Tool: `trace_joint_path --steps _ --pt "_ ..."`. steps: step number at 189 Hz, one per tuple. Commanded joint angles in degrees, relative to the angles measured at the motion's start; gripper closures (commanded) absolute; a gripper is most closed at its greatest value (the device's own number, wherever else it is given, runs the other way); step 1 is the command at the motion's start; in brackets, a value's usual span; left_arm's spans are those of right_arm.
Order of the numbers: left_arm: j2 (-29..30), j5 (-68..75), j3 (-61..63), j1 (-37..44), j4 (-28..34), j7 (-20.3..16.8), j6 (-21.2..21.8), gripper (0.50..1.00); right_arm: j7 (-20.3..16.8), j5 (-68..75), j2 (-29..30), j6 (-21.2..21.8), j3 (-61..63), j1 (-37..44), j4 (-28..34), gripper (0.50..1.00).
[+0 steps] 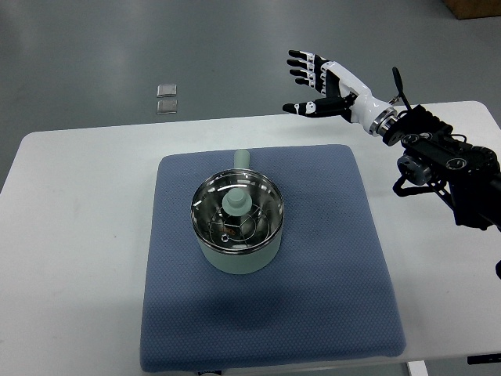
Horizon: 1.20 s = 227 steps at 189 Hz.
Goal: Open lid and place right of pot
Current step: 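Move the right hand over the pot toward the glass lid knob, then lower the right hand onto the lid and close fingers on the knob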
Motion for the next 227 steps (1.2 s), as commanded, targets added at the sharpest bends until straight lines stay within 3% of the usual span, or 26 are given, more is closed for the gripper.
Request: trace_joint_path --steps 1,99,191,227 --pt "0.0 0.0 -0.02 0.01 0.0 0.0 0.01 0.5 -0.06 -3.15 -0.34 -0.04 -1.03 0.9 1.73 0.57" --pt "0.0 0.0 -0.02 0.01 0.0 0.0 0.01 0.5 -0.06 -5.09 -0.34 0.32 -2.09 0.11 2.79 0.57" --pt "0.0 0.0 -0.02 0.01 0.0 0.0 0.01 0.5 0.65 -43.31 -4.74 11.04 -10.52 16.72 17.03 0.572" --pt "0.0 0.0 -0.02 0.01 0.0 0.0 0.01 0.5 0.65 -53.51 -4.21 11.92 -13.51 20.42 20.81 0.572"
